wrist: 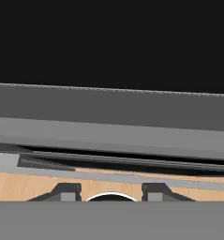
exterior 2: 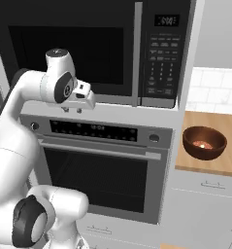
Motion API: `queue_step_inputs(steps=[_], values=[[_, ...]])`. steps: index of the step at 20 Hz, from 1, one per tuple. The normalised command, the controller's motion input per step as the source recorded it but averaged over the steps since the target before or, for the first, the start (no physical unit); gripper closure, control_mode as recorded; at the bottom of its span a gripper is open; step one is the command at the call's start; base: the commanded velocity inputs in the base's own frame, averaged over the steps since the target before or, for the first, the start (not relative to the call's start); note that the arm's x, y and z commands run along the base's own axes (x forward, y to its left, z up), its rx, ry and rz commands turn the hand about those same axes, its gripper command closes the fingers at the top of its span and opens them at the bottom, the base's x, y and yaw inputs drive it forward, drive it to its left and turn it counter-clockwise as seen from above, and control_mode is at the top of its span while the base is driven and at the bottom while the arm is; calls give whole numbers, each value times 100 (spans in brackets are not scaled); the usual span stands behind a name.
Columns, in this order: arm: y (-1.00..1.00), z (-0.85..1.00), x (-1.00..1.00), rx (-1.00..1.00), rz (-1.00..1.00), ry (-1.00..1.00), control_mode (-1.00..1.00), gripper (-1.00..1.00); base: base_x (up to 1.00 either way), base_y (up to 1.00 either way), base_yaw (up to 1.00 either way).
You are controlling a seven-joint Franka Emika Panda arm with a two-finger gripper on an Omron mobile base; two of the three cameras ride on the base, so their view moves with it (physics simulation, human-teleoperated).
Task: Open the microwave, place the bowl with waffle inside the microwave, then close the microwave door and turn it on.
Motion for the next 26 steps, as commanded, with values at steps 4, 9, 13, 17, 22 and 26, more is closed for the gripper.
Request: queue_step_inputs(steps=[4, 9, 13, 17, 22, 26], values=[[-6, -7, -46, 0, 0, 0, -100, -100, 0, 0, 0], [0, -34, -90, -9, 0, 0, -100, -100, 0, 0, 0], [0, -43, -87, -5, 0, 0, -100, -100, 0, 0, 0], [0, -42, -75, -1, 0, -3, -100, -100, 0, 0, 0], [-2, -26, -67, 0, 0, -4, -100, -100, 0, 0, 0], [-11, 0, -23, 2, 0, -4, 100, -100, -15, -20, 0]])
